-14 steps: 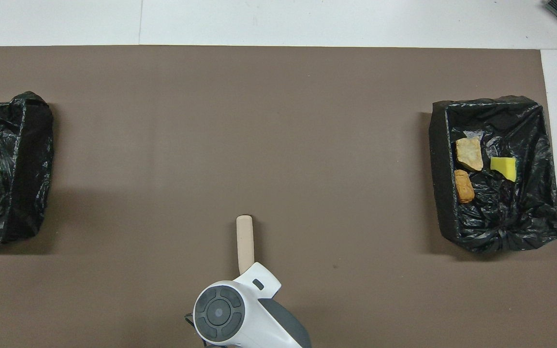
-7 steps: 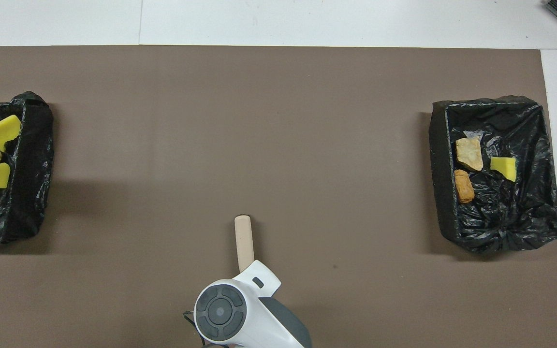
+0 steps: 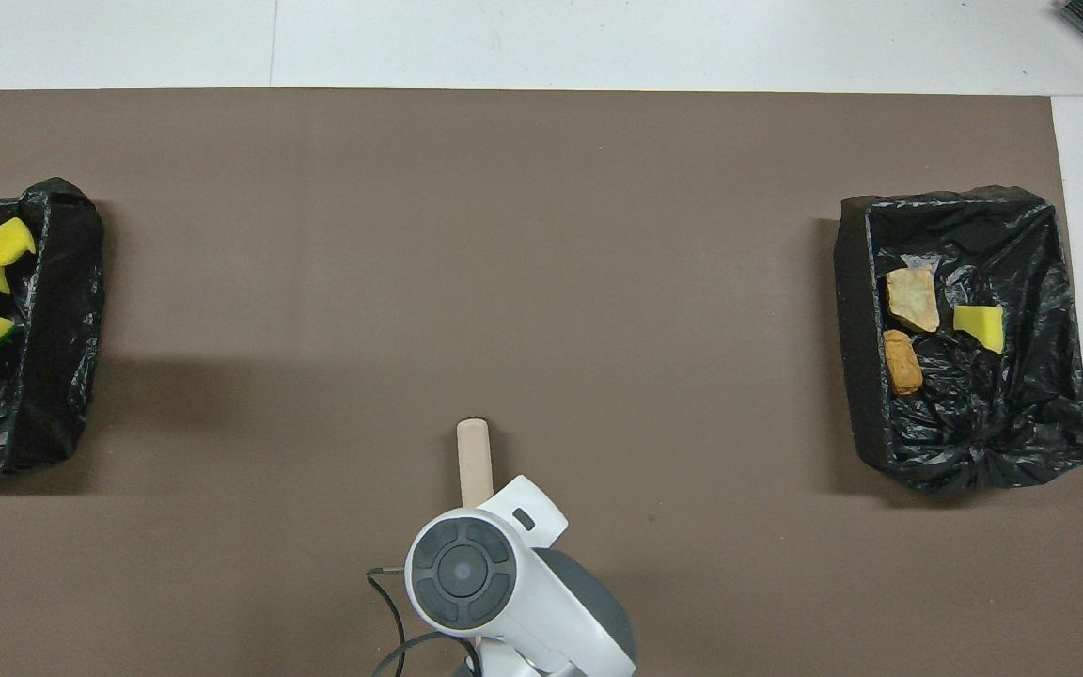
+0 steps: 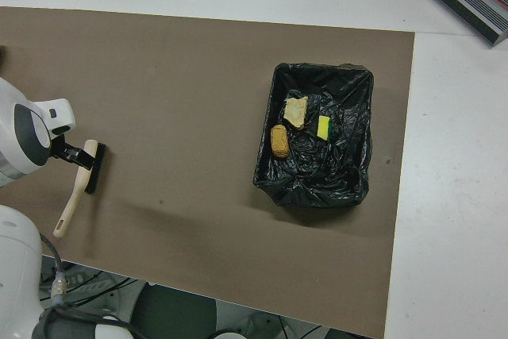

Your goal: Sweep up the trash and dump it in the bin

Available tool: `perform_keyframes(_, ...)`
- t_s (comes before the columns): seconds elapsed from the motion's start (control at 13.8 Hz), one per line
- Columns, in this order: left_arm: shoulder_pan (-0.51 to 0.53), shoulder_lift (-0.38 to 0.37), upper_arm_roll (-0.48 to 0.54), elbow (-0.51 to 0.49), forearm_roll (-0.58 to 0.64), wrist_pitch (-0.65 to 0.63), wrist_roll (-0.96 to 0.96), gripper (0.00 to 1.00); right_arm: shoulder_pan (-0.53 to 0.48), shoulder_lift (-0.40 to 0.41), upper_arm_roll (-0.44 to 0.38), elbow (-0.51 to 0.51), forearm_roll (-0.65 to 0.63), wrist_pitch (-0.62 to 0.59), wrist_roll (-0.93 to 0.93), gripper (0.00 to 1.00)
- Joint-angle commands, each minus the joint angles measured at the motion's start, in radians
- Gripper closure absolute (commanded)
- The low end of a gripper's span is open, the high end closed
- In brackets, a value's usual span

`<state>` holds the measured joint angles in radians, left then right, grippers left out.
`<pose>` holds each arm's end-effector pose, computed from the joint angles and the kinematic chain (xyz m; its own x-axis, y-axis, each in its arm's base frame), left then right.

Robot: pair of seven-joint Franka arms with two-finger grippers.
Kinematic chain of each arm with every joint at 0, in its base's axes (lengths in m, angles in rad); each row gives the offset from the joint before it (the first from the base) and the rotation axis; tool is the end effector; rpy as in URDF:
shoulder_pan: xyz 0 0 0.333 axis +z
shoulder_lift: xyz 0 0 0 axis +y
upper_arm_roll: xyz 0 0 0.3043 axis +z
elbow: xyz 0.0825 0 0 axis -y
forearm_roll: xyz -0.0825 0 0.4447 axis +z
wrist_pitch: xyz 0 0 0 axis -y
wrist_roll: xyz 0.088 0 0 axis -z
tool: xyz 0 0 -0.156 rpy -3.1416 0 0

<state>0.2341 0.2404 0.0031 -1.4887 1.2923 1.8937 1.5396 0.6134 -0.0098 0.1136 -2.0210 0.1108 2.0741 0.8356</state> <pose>0.6833 0.2837 0.5668 -0.0518 -0.3043 -0.9512 -0.9974 0.0638 0.0339 0.4524 0.4165 0.3735 0.9871 -0.1564 -0.0330 -0.1592 -0.9810 -0.1110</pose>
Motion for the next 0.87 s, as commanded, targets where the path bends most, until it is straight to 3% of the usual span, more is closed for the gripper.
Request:
perform_keyframes(0.0,-0.033,-0.033,0.005,-0.042,0.021,-0.024,-0.029,1.0,-0.056,-0.09,-0.006,-0.004,-0.086,-0.064,-0.012,0.0)
perform_keyframes(0.15,-0.058,-0.055,0.003,-0.041,0.021,-0.056,-0.024,1.0,-0.144,-0.134,-0.015,0.042,-0.088,-0.121,-0.044,0.0)
perform_keyframes(0.36,-0.146,-0.059,0.0,-0.042,-0.036,-0.134,-0.033,1.0,-0.294,-0.125,-0.014,0.187,-0.102,-0.251,-0.156,0.0)
perform_keyframes(0.8,-0.285,-0.059,0.001,-0.036,-0.482,-0.281,-0.094,1.0,-0.495,-0.088,-0.017,0.373,-0.161,-0.385,-0.399,0.0)
